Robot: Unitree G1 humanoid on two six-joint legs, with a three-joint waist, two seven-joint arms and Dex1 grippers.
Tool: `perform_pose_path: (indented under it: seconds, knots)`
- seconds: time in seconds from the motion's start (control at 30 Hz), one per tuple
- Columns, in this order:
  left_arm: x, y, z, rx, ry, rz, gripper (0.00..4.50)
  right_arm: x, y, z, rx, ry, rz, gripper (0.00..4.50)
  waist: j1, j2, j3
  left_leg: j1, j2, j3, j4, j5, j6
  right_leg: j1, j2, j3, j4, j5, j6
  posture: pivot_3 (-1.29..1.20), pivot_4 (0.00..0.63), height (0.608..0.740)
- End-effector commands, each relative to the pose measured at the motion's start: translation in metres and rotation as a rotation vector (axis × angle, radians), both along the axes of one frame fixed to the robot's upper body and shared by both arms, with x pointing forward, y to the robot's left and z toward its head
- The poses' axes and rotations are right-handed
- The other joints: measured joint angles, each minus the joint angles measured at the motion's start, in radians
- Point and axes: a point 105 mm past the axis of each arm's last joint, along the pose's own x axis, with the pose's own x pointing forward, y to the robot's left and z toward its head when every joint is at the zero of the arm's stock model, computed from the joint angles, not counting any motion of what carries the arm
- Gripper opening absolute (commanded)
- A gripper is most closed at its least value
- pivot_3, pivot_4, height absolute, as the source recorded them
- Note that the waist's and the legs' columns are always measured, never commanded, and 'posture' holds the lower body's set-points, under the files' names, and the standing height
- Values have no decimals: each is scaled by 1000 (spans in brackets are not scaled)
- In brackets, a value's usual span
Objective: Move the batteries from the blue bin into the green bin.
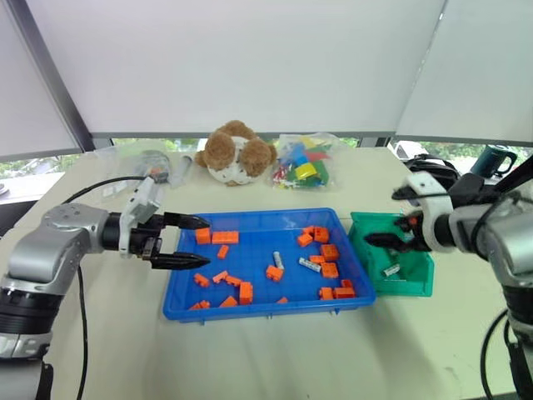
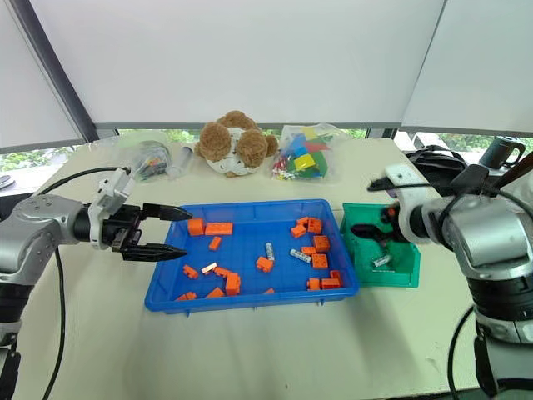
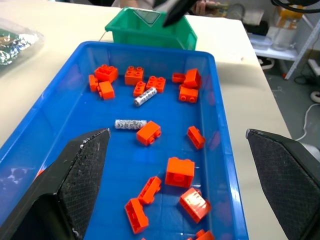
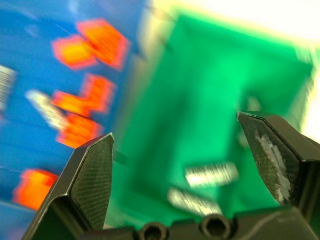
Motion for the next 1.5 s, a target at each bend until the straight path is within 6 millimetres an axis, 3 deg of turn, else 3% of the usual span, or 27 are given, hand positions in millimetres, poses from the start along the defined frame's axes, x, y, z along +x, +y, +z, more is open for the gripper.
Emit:
perform_pose_path:
  seconds: [0.03, 0.17, 0.4, 0.63, 1.03, 1.13, 1.37, 1.5]
  knots:
    - [-2, 0, 14, -9, -45, -9, 4500, 0, 55, -2, 27, 10, 193, 4420, 0, 0, 0, 0, 0, 0, 0, 0, 0, 0, 0, 0, 0, 0, 0, 0, 150, 733]
    - [0, 0, 14, -11, -55, 0, 4500, 17, 100, -28, 40, 55, 249, 4420, 6, 0, 0, 0, 0, 0, 0, 0, 0, 0, 0, 0, 0, 0, 0, 0, 150, 733]
    - [-2, 2, 11, -1, -74, 31, 4500, 44, 135, -62, 8, 99, 203, 4420, 16, 0, 0, -4, 0, 0, 3, 0, 0, -2, -1, 0, 1, 0, 0, 0, 150, 733]
    - [-4, -1, 10, -2, -89, 43, 4500, 58, 135, -85, -23, 121, 131, 4420, 16, 0, 0, -6, 0, 0, 3, 0, 0, -4, -1, -1, 2, 0, 0, 0, 150, 733]
    - [-1, -3, 10, 7, -112, 46, 4500, 41, 141, -104, -84, 157, 184, 4420, 1, 0, 0, -6, 0, 0, 3, 0, 0, -4, 0, -1, 2, 0, 0, 0, 150, 733]
    - [0, -4, 10, 8, -116, 47, 4500, 39, 144, -108, -94, 159, 197, 3549, 1, 0, 0, -6, 0, 0, 3, 0, 0, -4, 0, -1, 2, 0, 0, 0, 150, 733]
    - [0, -4, 10, 5, -113, 46, 4500, 34, 151, -101, -106, 139, 237, 94, 1, 0, 0, -6, 0, 0, 3, 0, 0, -4, 0, -1, 2, 0, 0, 0, 150, 733]
    - [-2, -4, 11, -1, -100, 36, 4500, 37, 142, -42, -58, -13, 207, 35, 2, 0, 0, -6, 0, 0, 3, 0, 0, -4, -1, -1, 2, 0, 0, 0, 150, 733]
